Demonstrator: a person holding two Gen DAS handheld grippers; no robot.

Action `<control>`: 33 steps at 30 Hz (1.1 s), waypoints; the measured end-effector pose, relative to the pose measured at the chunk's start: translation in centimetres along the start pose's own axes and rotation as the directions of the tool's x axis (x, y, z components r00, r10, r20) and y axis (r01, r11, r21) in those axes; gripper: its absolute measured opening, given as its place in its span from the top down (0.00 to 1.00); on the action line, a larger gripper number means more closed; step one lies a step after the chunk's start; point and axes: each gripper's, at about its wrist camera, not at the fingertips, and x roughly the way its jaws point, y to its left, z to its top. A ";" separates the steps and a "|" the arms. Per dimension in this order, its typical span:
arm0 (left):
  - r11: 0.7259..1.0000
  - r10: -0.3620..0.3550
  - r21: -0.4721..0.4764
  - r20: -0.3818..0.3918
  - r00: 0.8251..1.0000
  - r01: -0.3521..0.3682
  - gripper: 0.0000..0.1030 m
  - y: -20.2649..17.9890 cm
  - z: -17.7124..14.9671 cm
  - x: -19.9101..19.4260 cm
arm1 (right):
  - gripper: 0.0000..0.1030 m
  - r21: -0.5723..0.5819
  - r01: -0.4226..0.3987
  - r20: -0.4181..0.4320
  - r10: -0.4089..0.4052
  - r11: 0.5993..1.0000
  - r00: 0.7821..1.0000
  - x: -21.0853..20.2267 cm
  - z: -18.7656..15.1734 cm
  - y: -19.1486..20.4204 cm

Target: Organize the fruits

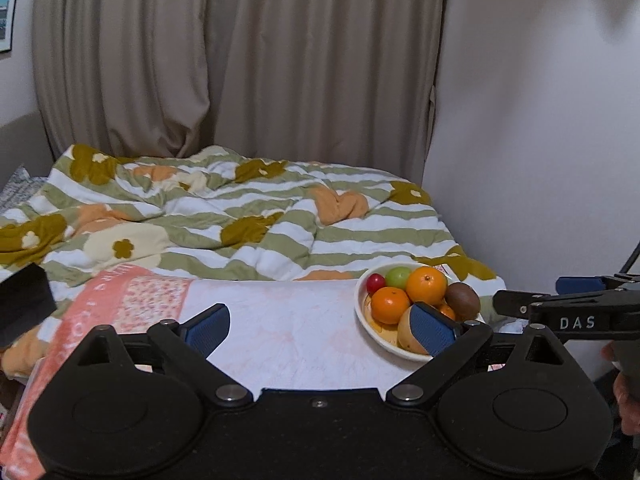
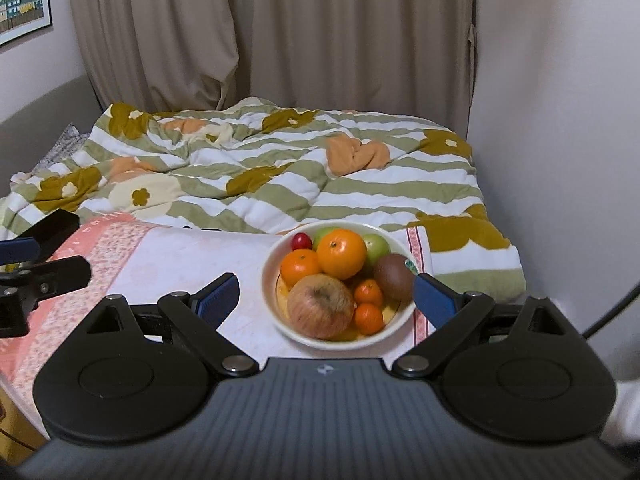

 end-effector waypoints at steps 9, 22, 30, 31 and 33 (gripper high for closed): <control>0.998 0.061 0.015 -0.003 0.998 -0.061 0.00 3.3 -1.4 -4.1 | 0.00 0.003 0.039 -0.049 -0.039 0.999 0.998 -4.4 -2.7 3.0; 0.998 0.062 0.034 -0.034 0.997 -0.061 0.00 8.1 -3.2 -4.9 | 0.00 0.048 0.094 -0.081 -0.090 0.994 0.993 -6.0 -5.1 8.1; 0.998 0.055 0.033 -0.029 0.998 -0.054 0.00 9.6 -3.3 -4.8 | 0.00 0.048 0.116 -0.081 -0.112 0.992 0.990 -5.7 -5.2 9.2; 0.998 0.055 0.033 -0.028 0.998 -0.054 0.00 9.7 -3.3 -4.8 | 0.00 0.048 0.118 -0.083 -0.113 0.992 0.990 -5.6 -5.2 9.3; 0.998 0.056 0.034 -0.025 0.998 -0.056 0.00 9.8 -3.3 -4.8 | 0.00 0.048 0.124 -0.086 -0.119 0.991 0.989 -5.5 -5.1 9.5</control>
